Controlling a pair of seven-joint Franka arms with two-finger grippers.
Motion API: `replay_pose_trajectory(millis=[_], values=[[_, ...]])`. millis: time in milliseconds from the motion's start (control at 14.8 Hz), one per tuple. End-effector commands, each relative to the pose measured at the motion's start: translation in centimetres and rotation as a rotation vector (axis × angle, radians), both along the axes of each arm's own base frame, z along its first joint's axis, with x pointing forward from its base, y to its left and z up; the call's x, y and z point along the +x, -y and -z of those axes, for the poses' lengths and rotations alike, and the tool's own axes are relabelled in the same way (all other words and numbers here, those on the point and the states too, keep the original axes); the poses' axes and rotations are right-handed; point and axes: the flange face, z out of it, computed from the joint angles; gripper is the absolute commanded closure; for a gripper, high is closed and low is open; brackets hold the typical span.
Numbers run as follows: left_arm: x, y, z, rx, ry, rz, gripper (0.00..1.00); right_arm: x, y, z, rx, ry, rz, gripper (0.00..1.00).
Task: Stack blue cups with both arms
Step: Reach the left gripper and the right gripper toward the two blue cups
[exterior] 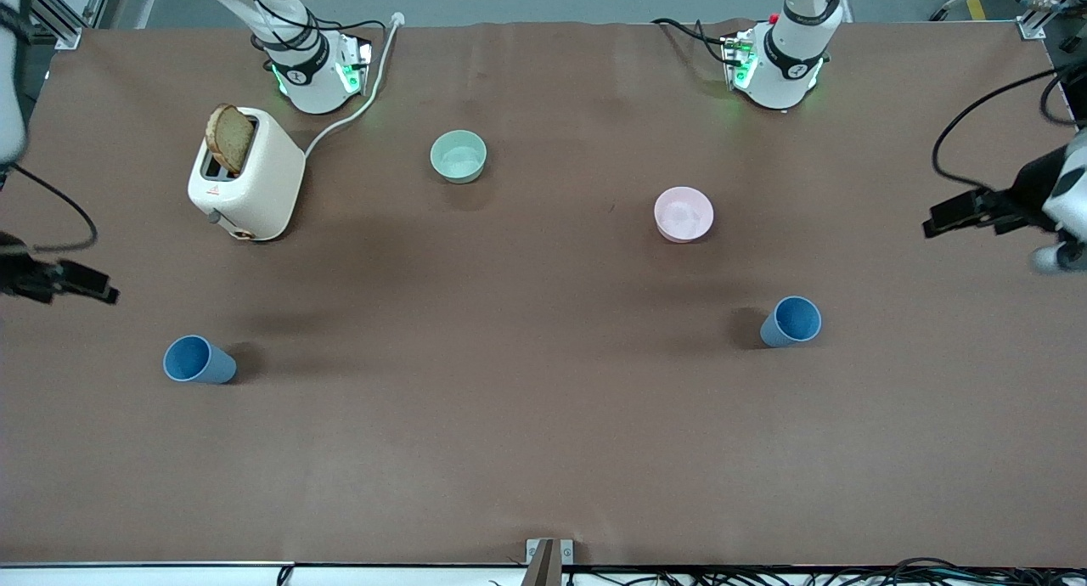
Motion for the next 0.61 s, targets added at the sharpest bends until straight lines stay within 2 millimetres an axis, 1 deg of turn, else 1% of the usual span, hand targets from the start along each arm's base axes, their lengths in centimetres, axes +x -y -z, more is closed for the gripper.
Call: replay_pose_trajectory(millis=[0,68,135,203,271,406,542], values=[[1.7,1.1,6.8,-0.009,-0.031,0.017,0.0,0.9,4.4,6.9,0.003,-0.012,-0.035,0.0],[1.4,1.8,9.3,-0.005,-0.027,0.028,0.0,1.3,5.6,9.0,0.002,-0.01,-0.046,0.0],[1.0,2.3,11.6,-0.003,-0.015,0.035,0.0,1.5,5.9,10.9,0.004,-0.02,-0.053,0.0],[0.8,2.2,13.6,0.0,-0.002,0.03,0.0,1.6,5.8,11.9,0.007,-0.03,-0.054,0.0],[0.7,2.3,15.4,0.002,0.011,0.03,0.0,1.8,5.7,13.6,0.015,-0.049,-0.054,0.01],[1.0,2.4,18.2,0.003,0.045,0.027,0.0,2.2,5.7,16.7,0.026,-0.057,-0.048,0.02],[1.5,2.2,20.6,0.003,0.05,0.023,0.0,2.3,5.5,18.8,0.036,-0.073,-0.042,0.05]])
